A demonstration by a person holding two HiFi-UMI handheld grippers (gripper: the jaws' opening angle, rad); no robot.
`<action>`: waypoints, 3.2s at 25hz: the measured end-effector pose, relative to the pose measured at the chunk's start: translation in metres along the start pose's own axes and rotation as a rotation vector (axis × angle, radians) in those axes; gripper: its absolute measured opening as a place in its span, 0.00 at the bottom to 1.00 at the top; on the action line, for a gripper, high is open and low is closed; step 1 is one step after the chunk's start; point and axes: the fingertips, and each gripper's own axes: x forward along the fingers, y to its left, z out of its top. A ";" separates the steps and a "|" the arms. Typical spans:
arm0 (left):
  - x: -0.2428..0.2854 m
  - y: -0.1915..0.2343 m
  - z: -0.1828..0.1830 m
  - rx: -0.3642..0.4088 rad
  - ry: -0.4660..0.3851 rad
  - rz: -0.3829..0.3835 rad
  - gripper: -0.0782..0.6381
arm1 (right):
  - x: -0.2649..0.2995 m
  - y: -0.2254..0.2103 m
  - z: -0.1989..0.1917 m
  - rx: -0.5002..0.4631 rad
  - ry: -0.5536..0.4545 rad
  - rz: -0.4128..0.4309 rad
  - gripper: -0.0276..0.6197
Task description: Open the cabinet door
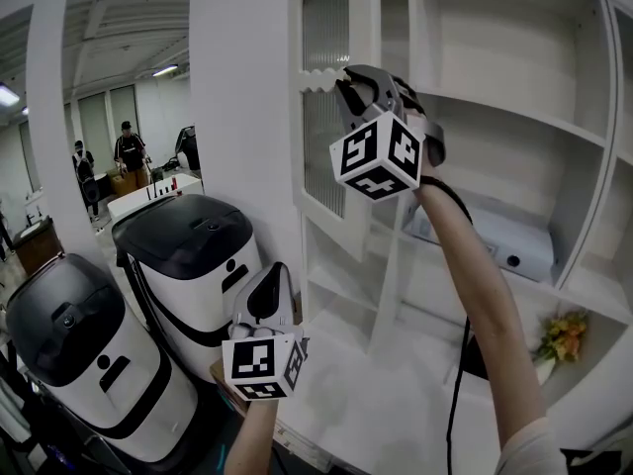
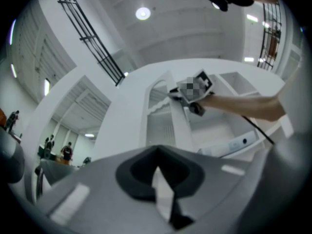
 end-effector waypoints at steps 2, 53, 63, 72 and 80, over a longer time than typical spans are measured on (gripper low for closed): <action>-0.002 0.001 0.003 -0.002 -0.003 0.004 0.12 | 0.000 0.001 0.002 0.001 0.006 -0.005 0.16; -0.092 0.135 0.020 0.085 0.017 0.299 0.12 | 0.059 0.124 0.198 -0.377 -0.191 0.005 0.04; -0.126 0.188 0.011 0.109 0.052 0.401 0.12 | 0.097 0.163 0.224 -0.447 -0.207 0.051 0.04; -0.152 0.226 0.000 0.115 0.099 0.490 0.12 | 0.132 0.191 0.220 -0.263 -0.189 0.161 0.04; -0.162 0.229 0.002 0.115 0.099 0.524 0.12 | 0.130 0.187 0.224 -0.235 -0.221 0.143 0.04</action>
